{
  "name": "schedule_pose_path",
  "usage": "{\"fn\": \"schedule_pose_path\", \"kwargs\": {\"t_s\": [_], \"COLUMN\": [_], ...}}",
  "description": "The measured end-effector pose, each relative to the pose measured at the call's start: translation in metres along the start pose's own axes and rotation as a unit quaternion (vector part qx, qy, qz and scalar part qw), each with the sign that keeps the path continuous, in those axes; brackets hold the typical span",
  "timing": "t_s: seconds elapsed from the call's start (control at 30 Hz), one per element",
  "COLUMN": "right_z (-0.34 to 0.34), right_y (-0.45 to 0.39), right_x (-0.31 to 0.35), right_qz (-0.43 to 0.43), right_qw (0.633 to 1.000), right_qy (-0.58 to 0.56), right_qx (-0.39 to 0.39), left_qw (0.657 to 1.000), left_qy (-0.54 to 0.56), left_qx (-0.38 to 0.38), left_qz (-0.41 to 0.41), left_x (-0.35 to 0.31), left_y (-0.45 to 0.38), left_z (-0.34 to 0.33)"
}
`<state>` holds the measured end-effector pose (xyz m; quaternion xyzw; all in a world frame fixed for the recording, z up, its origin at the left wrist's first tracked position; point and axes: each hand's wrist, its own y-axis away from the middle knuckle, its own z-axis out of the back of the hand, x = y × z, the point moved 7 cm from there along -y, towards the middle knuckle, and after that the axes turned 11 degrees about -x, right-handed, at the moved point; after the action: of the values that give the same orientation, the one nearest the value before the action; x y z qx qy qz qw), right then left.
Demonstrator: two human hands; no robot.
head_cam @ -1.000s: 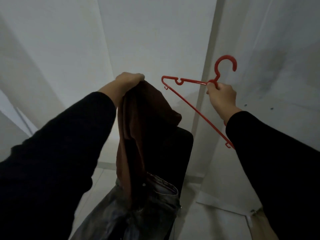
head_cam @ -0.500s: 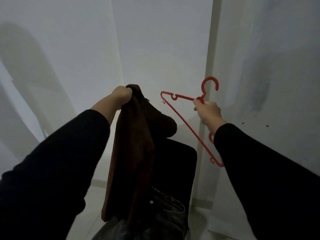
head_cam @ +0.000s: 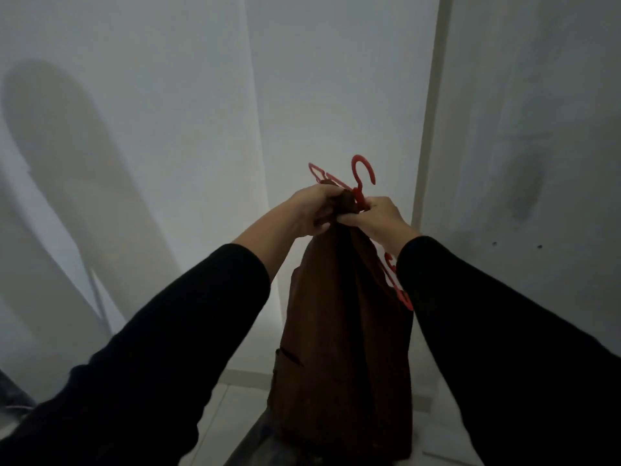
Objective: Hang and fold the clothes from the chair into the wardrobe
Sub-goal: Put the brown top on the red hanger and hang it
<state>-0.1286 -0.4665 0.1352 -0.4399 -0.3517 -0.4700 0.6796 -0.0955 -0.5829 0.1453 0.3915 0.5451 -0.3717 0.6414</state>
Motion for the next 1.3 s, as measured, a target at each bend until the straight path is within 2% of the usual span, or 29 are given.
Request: {"fn": "schedule_pose_path", "kwargs": {"t_s": [0.07,0.17,0.27,0.3,0.4,0.5,0.63,0.77,0.83,0.93,1.0,1.1,1.17,1.23,1.3], "right_z": [0.006,0.017,0.029,0.034,0.051,0.068,0.089,0.114,0.129,0.147,0.156,0.167,0.175,0.178,0.179], "right_y": [0.006,0.02,0.035,0.04,0.053,0.064,0.072,0.072,0.072,0.07,0.07,0.07,0.07,0.068,0.065], "right_x": [0.001,0.011,0.025,0.029,0.044,0.059,0.075,0.081,0.083,0.081,0.081,0.081,0.082,0.079,0.073], "right_qz": [-0.009,-0.004,0.015,0.024,0.041,0.041,0.045,0.048,0.051,0.056,0.055,0.062,0.066,0.065,0.06], "right_qw": [0.999,0.997,0.994,0.993,0.99,0.988,0.988,0.983,0.979,0.971,0.967,0.96,0.957,0.957,0.958], "right_qy": [0.032,0.049,0.078,0.088,0.113,0.133,0.116,0.109,0.101,0.082,0.057,0.021,0.01,0.013,0.011], "right_qx": [-0.041,-0.062,-0.072,-0.075,-0.075,-0.073,-0.091,-0.141,-0.171,-0.216,-0.242,-0.271,-0.283,-0.282,-0.281], "left_qw": [0.999,0.996,0.997,0.993,0.953,0.924,0.898,0.909,0.92,0.947,0.95,0.946,0.914,0.858,0.839], "left_qy": [-0.04,-0.062,-0.073,-0.116,-0.299,-0.359,-0.368,-0.31,-0.271,-0.169,-0.111,-0.116,-0.244,-0.379,-0.414], "left_qx": [0.022,0.063,0.036,0.022,0.012,0.094,0.23,0.244,0.253,0.27,0.29,0.294,0.318,0.344,0.351], "left_qz": [-0.019,-0.019,-0.006,-0.011,-0.049,-0.089,-0.079,-0.135,-0.13,-0.045,0.021,0.074,0.064,0.054,0.039], "left_x": [0.003,0.011,0.03,0.037,0.057,0.067,0.079,0.071,0.068,0.071,0.076,0.091,0.101,0.11,0.11], "left_y": [0.004,0.01,0.004,0.002,-0.001,0.007,0.031,0.038,0.04,0.047,0.048,0.048,0.055,0.064,0.069], "left_z": [0.002,0.005,0.02,0.024,0.024,0.005,-0.025,-0.045,-0.053,-0.064,-0.072,-0.073,-0.073,-0.074,-0.08]}}
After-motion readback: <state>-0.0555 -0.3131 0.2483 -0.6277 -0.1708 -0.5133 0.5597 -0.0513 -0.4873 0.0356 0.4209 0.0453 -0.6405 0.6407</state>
